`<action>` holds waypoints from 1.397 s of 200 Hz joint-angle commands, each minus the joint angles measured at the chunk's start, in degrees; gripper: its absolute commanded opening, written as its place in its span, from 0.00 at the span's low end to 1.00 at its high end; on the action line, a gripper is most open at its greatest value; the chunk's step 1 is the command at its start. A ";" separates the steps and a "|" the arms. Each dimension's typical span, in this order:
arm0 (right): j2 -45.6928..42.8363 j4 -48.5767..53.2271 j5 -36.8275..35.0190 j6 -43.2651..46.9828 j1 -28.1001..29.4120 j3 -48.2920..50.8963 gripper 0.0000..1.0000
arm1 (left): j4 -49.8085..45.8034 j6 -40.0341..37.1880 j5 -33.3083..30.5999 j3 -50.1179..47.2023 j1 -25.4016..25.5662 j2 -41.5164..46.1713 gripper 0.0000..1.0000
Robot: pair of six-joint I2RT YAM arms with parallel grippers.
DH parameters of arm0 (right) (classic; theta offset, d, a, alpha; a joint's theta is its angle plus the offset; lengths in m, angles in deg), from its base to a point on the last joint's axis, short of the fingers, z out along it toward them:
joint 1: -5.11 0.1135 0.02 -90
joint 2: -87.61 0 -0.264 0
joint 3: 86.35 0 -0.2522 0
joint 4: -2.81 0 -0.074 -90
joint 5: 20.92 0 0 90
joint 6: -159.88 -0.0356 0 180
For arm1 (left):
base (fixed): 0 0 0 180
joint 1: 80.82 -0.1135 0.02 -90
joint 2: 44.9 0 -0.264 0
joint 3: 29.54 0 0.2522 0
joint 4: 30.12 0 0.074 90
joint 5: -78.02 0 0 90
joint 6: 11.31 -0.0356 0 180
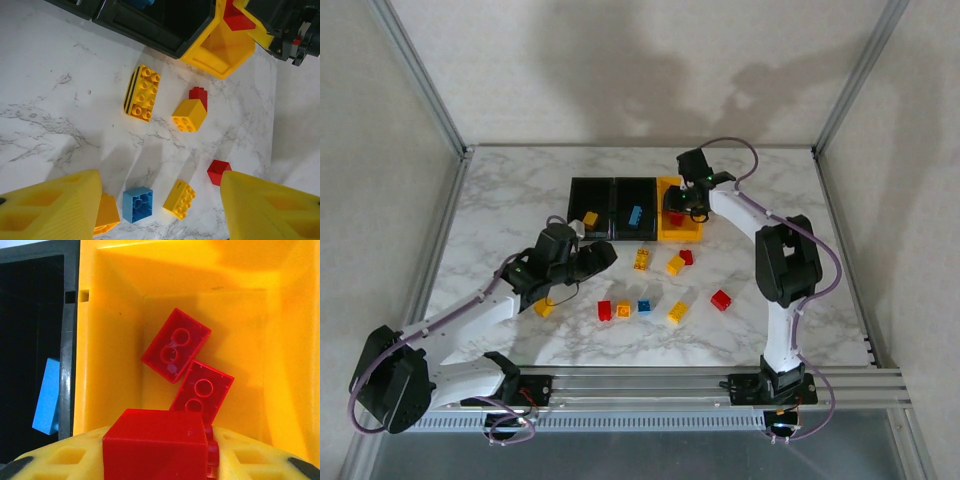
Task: Sort the legos into containers by color
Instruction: Place the lego in the container, then pick up the lego from the middle-left of the table.
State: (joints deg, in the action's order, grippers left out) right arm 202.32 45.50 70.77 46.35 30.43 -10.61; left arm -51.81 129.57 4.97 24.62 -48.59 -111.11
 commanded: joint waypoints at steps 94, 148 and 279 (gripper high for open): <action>2.13 -1.13 1.69 -0.47 -0.29 -2.15 0.56 | 0.97 0.29 -0.34 0.38 0.51 -0.05 0.64; -2.83 -0.72 1.09 -0.18 -0.35 -1.27 0.56 | -0.43 0.22 -1.27 0.72 0.47 0.60 0.64; -35.78 -8.15 5.42 -1.54 9.83 28.21 0.62 | -18.53 2.70 -18.64 4.77 -3.37 -0.82 0.69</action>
State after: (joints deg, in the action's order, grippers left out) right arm 170.19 39.25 74.79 46.26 37.81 12.41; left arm -65.77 129.63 -7.43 28.03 -50.89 -110.83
